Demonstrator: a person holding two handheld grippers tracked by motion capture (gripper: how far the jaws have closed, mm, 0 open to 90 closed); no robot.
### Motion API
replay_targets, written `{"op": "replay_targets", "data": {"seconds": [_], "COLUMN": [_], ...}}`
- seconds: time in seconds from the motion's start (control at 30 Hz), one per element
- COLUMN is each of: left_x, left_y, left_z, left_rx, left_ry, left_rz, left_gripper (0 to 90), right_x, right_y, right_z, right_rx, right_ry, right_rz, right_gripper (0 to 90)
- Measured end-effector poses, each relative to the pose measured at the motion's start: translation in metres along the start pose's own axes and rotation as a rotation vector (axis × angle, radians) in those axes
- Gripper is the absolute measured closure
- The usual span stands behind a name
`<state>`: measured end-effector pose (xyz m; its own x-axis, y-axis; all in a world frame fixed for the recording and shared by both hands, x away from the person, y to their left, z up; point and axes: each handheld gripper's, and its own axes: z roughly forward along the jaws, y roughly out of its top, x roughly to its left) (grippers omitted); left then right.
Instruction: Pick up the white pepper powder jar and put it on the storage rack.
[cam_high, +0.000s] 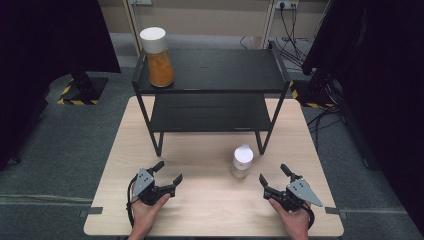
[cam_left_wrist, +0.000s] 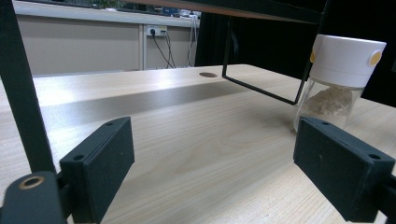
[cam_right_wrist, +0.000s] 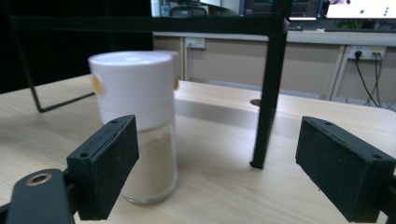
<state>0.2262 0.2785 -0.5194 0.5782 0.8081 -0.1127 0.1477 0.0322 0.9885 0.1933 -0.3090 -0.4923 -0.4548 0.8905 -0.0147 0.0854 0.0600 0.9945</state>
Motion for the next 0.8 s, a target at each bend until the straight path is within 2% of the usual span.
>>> {"op": "replay_targets", "data": {"seconds": [0.13, 0.27, 0.53, 0.63, 0.8], "left_x": [0.001, 0.001, 0.0, 0.0, 0.0], "left_y": [0.0, 0.0, 0.0, 0.0, -0.001], "left_z": [0.0, 0.0, 0.0, 0.0, 0.0], "left_rx": [-0.001, -0.003, 0.0, -0.002, -0.004], "left_ry": [-0.002, 0.002, 0.0, 0.0, 0.001], "left_rz": [-0.004, -0.01, 0.001, -0.004, -0.004], "left_gripper": [11.7, 11.7, 11.8, 11.8, 11.9], "right_x": [0.002, 0.006, 0.021, 0.023, 0.031], "right_y": [0.004, 0.009, 0.021, 0.024, 0.022], "right_z": [-0.001, 0.004, 0.035, 0.041, 0.054], "right_rx": [-0.019, -0.019, 0.03, 0.037, 0.053], "right_ry": [0.031, 0.066, 0.116, 0.116, 0.08], "right_rz": [0.007, -0.024, -0.058, -0.066, -0.056], "right_gripper": [13.5, 13.5, 13.5, 13.6, 14.8]}}
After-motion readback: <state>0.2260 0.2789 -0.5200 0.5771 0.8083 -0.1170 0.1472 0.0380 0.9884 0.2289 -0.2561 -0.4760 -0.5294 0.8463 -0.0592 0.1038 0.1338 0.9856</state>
